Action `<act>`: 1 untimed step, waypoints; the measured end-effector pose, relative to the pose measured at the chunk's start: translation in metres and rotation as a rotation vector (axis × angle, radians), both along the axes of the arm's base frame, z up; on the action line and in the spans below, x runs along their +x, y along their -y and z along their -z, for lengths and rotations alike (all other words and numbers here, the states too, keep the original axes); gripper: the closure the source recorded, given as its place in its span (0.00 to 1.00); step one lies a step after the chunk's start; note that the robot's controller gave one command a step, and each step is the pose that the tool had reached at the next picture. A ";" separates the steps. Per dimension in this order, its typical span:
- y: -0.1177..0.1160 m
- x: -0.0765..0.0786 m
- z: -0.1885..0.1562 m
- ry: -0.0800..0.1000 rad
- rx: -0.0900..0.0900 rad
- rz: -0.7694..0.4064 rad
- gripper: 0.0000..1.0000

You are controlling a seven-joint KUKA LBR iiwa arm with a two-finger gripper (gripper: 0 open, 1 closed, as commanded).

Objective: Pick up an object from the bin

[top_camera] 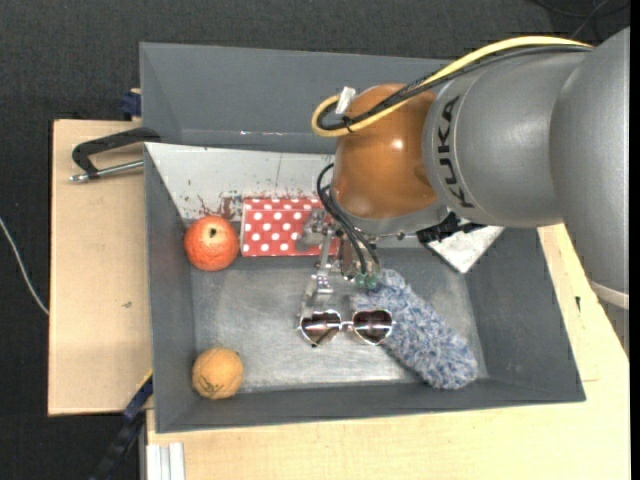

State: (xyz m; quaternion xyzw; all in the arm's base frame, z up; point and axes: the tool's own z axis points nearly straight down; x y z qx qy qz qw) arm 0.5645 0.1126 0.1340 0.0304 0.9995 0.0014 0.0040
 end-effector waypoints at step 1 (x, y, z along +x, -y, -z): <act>0.030 -0.035 0.019 -0.011 -0.003 0.033 0.00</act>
Offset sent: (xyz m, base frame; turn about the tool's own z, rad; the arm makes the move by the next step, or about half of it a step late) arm -0.0279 -0.0777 -0.0640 -0.1281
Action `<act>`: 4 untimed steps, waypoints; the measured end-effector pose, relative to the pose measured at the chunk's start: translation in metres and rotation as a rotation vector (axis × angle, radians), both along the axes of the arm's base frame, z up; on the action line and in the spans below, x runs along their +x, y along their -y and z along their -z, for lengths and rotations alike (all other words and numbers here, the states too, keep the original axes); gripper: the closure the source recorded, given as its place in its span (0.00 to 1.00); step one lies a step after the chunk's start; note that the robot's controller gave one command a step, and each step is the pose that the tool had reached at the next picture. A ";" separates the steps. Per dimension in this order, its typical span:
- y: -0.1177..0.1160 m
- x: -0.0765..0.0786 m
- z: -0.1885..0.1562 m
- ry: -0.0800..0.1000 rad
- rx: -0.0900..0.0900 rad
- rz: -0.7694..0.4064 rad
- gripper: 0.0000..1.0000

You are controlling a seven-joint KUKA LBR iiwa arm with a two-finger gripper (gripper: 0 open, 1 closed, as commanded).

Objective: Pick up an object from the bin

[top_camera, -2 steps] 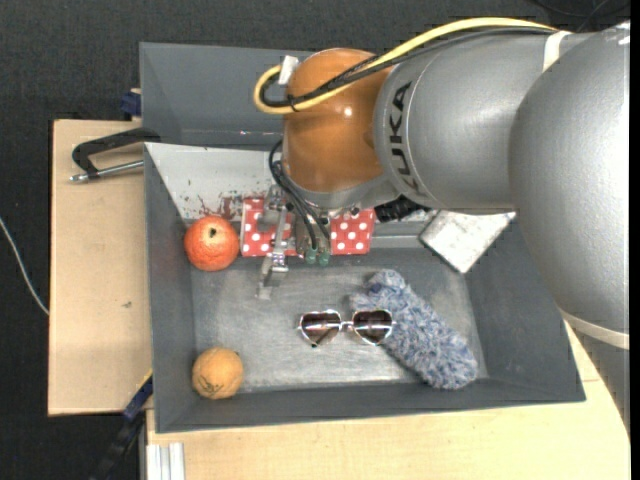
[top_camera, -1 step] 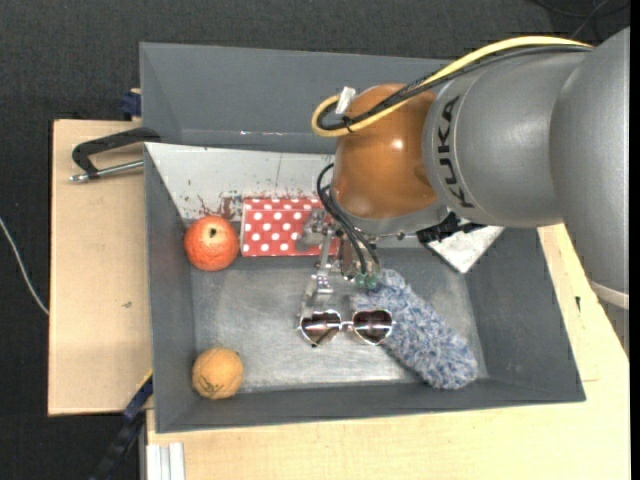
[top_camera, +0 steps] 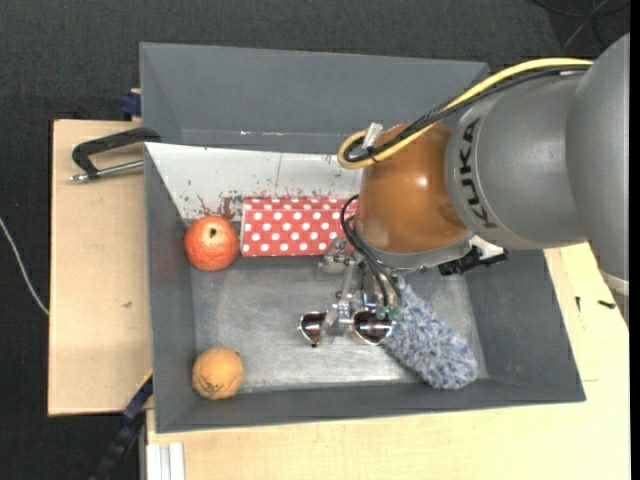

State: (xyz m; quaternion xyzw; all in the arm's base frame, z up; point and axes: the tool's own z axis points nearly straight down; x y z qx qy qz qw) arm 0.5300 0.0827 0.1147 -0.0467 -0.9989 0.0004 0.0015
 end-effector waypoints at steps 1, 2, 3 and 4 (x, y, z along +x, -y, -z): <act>0.025 0.006 0.025 0.007 0.003 -0.106 0.00; 0.094 0.017 0.040 0.007 0.001 -0.163 1.00; 0.094 0.017 0.040 0.007 0.001 -0.163 1.00; 0.094 0.016 0.037 0.005 0.002 -0.163 1.00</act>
Offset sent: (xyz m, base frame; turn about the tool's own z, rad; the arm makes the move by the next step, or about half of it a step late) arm 0.0148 -0.0944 -0.0447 -0.1646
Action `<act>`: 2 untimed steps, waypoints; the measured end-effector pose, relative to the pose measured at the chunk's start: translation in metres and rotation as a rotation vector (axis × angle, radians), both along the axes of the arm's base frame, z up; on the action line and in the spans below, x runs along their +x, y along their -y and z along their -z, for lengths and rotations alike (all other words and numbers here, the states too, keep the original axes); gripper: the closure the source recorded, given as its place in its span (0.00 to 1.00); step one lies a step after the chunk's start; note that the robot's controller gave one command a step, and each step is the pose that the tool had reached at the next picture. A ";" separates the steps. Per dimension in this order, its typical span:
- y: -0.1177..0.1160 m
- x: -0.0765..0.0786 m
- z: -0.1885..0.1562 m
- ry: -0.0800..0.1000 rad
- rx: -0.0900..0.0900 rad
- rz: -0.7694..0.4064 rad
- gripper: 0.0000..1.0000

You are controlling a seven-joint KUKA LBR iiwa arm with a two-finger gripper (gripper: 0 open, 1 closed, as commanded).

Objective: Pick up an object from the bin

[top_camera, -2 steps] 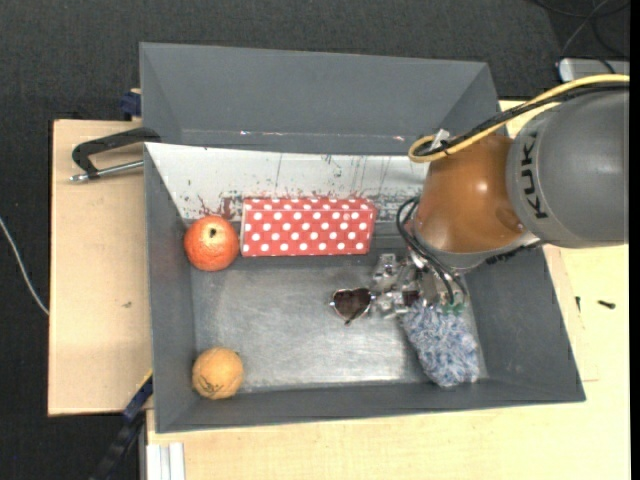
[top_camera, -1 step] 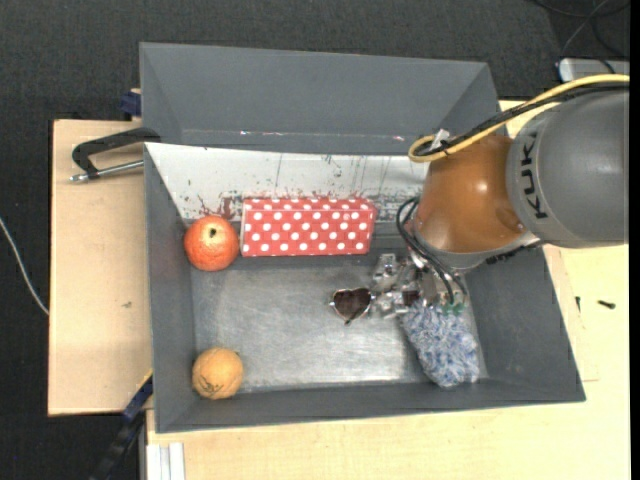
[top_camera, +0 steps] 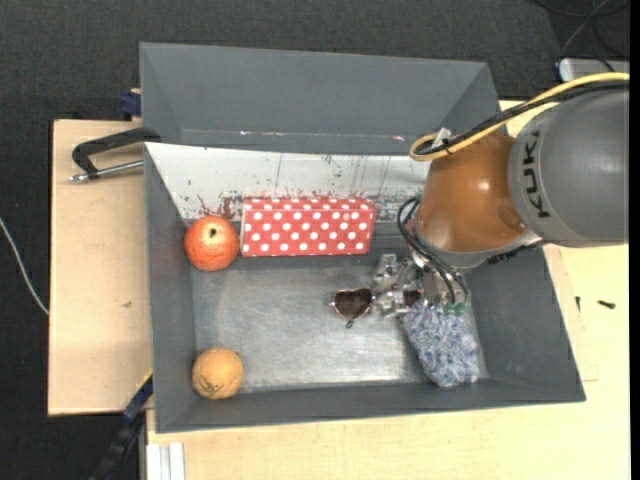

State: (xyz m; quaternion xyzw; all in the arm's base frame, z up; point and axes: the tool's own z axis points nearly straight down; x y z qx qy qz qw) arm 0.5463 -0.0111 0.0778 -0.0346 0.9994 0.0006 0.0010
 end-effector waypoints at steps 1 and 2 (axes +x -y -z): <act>0.000 0.000 -0.015 0.000 0.000 0.000 1.00; 0.000 0.001 -0.026 0.004 0.000 0.000 1.00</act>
Offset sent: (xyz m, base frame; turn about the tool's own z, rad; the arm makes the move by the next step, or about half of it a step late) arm 0.0002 0.0000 0.0173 0.0000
